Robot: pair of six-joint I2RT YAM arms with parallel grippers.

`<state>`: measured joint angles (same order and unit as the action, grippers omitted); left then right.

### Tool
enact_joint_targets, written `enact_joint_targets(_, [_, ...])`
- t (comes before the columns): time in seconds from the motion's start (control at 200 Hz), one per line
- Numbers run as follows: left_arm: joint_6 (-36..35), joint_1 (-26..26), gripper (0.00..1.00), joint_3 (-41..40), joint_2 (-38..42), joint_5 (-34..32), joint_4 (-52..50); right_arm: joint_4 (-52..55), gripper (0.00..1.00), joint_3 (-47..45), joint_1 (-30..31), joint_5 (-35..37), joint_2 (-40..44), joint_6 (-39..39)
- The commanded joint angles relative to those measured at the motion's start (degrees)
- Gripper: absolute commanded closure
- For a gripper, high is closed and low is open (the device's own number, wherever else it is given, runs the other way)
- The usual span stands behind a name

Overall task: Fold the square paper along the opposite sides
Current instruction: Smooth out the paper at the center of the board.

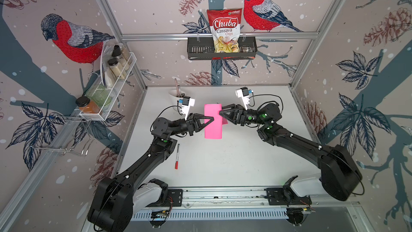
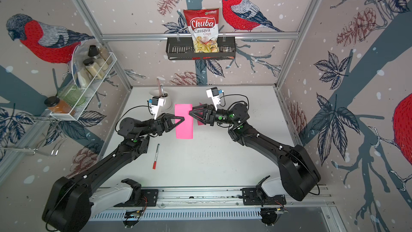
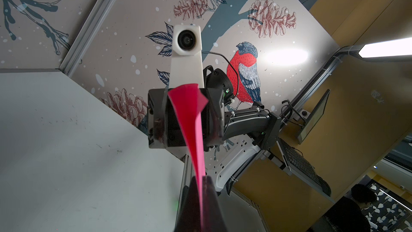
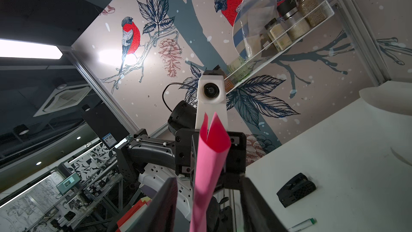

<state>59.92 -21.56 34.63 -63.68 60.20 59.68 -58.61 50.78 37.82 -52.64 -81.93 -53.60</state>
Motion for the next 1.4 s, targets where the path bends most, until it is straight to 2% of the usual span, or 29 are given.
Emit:
enact_joint_targets(0.0, [-2.10, -0.29, 1.00, -0.07, 0.33, 0.88, 0.52, -6.45, 0.60, 1.60, -0.12, -1.81, -1.77, -5.15])
enact_joint_targets(0.095, [-3.21, -0.34, 1.00, 0.08, 0.57, 0.88, -0.98, -7.82, 0.75, 1.92, -0.39, -2.05, -2.18, -6.49])
enact_joint_targets(0.21, [-4.82, -0.45, 1.00, 0.25, 0.75, 0.97, -3.31, -7.64, 0.87, 1.44, -0.78, -1.36, -1.44, -6.43])
enact_joint_targets(0.385, [-10.51, -0.41, 1.00, 1.93, 0.83, 0.66, -12.93, -6.34, 0.90, -0.77, -2.00, -0.02, 0.36, -5.28])
enact_joint_targets(0.43, [-13.17, -0.42, 1.00, 2.63, 0.77, 0.49, -16.87, -4.86, 0.84, -1.76, -2.51, 0.30, 1.32, -4.04])
enact_joint_targets(0.445, [-14.16, -0.49, 1.00, 2.96, 0.75, 0.40, -18.45, -4.12, 0.78, -2.05, -2.70, 0.42, 1.66, -3.30])
enact_joint_targets(0.495, [-19.42, -0.75, 1.00, 4.63, 0.56, -0.37, -26.47, 0.47, 0.50, -3.51, -3.48, 1.43, 3.58, 0.08])
enact_joint_targets(0.545, [-27.56, -1.24, 1.00, 7.72, 0.17, -2.53, -39.56, 8.18, 0.40, -5.29, -4.49, 3.69, 6.72, 6.37])
enact_joint_targets(0.585, [-33.82, -2.12, 1.00, 10.45, -0.48, -5.03, -49.32, 17.52, 0.35, -6.57, -4.86, 7.84, 9.77, 13.85])
enact_joint_targets(0.655, [-43.35, -4.22, 1.00, 15.25, -2.94, -10.88, -64.12, 32.62, 0.32, -9.02, -3.48, 20.11, 16.76, 26.11])
enact_joint_targets(0.73, [-49.43, -6.18, 1.00, 18.49, -6.82, -14.45, -73.78, 39.35, 0.31, -13.51, 1.05, 36.03, 21.99, 34.12])
enact_joint_targets(0.795, [-52.78, -7.82, 1.00, 20.04, -10.14, -16.07, -78.92, 38.78, 0.33, -18.74, 5.80, 48.35, 25.11, 37.61])
enact_joint_targets(0.895, [-57.76, -12.60, 1.00, 21.77, -14.94, -21.58, -84.66, 31.11, 0.39, -28.64, 13.06, 60.06, 29.43, 42.55])
enact_joint_targets(0.956, [-59.96, -13.72, 1.00, 24.11, -19.16, -21.03, -87.79, 25.96, 0.43, -34.12, 18.96, 67.17, 32.04, 47.16])
enact_joint_targets(1.076, [-63.58, -15.49, 1.00, 28.31, -28.91, -20.58, -92.92, 19.06, 0.46, -40.99, 26.59, 77.17, 33.90, 53.93])
enact_joint_targets(1.171, [-66.52, -16.95, 1.00, 33.27, -37.72, -21.43, -98.13, 17.25, 0.46, -43.15, 29.10, 82.68, 32.17, 55.69])
enact_joint_targets(1.281, [-69.28, -18.12, 1.00, 40.72, -47.30, -24.33, -103.55, 14.14, 0.49, -43.23, 30.13, 84.86, 27.39, 57.24])
enact_joint_targets(1.391, [-71.65, -18.10, 1.00, 47.73, -53.91, -27.24, -107.65, 11.02, 0.57, -42.92, 30.43, 86.98, 22.16, 58.69])
